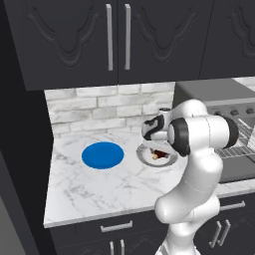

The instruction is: Open the toaster oven door. Place the baguette on the bottom rack in the toaster oven and place the steak on the top rack.

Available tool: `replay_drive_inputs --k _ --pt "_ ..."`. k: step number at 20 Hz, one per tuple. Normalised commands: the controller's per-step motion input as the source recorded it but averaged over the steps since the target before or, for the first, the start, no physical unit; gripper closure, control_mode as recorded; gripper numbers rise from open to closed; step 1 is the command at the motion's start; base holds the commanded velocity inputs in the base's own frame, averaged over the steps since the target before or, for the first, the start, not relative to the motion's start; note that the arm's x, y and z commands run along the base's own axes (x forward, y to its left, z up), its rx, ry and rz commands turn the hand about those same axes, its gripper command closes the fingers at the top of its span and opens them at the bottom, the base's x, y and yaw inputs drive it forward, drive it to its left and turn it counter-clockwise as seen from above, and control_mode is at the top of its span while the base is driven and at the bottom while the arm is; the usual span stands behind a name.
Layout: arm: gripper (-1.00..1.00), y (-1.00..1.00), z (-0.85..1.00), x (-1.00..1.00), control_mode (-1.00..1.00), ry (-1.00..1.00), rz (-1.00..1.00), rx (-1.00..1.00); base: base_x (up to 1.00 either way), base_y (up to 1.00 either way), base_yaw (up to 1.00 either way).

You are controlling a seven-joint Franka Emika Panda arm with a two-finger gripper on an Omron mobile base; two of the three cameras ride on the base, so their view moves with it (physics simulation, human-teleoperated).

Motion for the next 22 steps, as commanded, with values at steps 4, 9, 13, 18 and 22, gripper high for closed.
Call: replay_drive_inputs --k 4,9,13,18,22 --pt "1.00 -0.09 0.40 -0.35 -1.00 -0.02 0.00 0.00 0.00 0.00 0.00" --pt "1.00 -0.07 0.50 -0.21 -1.00 0.02 0.00 0.00 0.00 0.00 0.00" --pt "1.00 -0.23 0.56 -0.33 -1.00 0.00 0.00 0.00 0.00 0.00 0.00" --pt "1.00 -0.36 0.43 -0.26 -1.00 0.04 0.02 0.00 0.00 0.00 0.00" --pt "1.00 -0.37 0.37 -0.24 -1.00 0.04 0.03 0.00 0.00 0.00 0.00"
